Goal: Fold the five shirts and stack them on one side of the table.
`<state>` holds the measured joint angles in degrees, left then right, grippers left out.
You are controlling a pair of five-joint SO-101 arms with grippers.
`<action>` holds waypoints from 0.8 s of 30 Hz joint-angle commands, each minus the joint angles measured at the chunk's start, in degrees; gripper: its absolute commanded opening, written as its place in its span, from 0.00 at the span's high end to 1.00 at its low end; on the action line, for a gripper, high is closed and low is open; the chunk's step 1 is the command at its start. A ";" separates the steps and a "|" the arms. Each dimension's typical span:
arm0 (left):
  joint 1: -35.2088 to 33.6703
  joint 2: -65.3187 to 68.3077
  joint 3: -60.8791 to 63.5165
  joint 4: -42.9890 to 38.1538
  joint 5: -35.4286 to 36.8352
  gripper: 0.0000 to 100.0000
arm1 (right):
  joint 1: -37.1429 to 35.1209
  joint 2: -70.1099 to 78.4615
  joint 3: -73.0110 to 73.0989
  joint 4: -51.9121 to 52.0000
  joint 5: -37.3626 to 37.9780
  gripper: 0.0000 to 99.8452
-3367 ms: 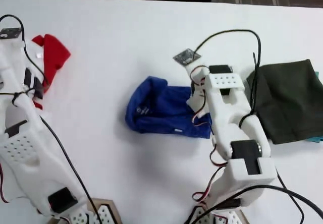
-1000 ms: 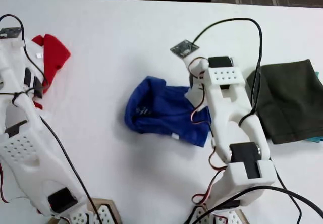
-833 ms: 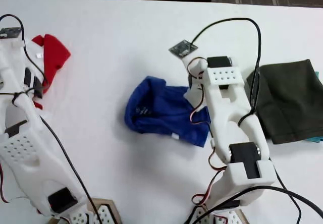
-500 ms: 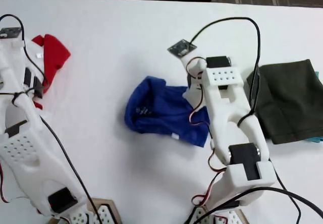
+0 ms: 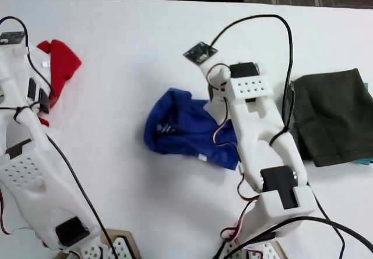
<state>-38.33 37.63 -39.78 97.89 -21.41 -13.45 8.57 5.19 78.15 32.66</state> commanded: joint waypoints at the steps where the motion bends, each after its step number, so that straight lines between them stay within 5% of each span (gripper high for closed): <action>1: 0.35 -4.04 -0.22 -0.53 -0.26 0.82 | 1.45 -3.12 1.67 0.22 -0.18 0.86; 14: 0.35 -4.13 -0.22 -0.09 -0.44 0.82 | 1.80 -3.12 6.77 -4.62 1.14 0.86; 24: 0.35 -4.13 -0.22 -0.26 -0.35 0.82 | 8.48 -3.03 6.77 -4.70 4.31 0.86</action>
<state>-38.33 37.63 -39.78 97.89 -21.41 -6.24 8.57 12.22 74.11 36.00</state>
